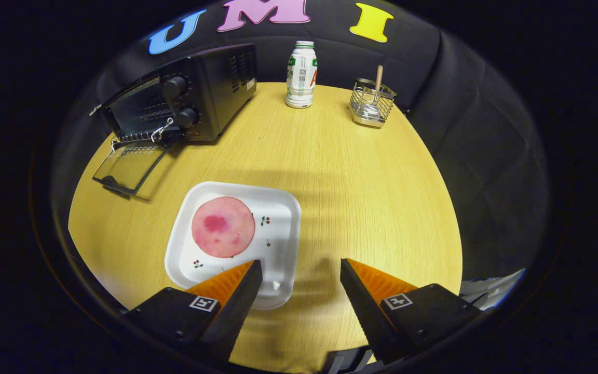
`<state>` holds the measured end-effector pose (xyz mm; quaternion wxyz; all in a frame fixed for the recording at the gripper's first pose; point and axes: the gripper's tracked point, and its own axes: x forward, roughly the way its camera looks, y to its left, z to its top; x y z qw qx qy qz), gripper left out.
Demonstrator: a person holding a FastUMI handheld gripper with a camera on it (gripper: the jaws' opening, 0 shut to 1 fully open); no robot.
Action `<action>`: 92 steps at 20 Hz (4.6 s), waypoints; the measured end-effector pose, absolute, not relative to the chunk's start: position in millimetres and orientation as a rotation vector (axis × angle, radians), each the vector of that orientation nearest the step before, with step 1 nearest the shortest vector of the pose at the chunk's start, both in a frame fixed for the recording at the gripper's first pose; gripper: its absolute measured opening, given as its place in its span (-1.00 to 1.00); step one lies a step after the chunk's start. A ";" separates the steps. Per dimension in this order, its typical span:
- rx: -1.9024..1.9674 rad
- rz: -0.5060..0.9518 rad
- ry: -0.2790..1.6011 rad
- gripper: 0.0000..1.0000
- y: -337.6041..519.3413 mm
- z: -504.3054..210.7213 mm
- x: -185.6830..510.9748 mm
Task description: Open the toaster oven, put the food inside, and close the toaster oven door.
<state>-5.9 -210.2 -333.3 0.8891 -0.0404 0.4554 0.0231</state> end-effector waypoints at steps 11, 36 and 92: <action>0.057 0.115 1.043 -0.14 -197.5 -348.2 -5.5; 0.390 0.155 1.119 -0.89 -163.0 -330.8 -42.0; 1.291 -0.092 0.637 -0.89 96.0 -242.5 135.2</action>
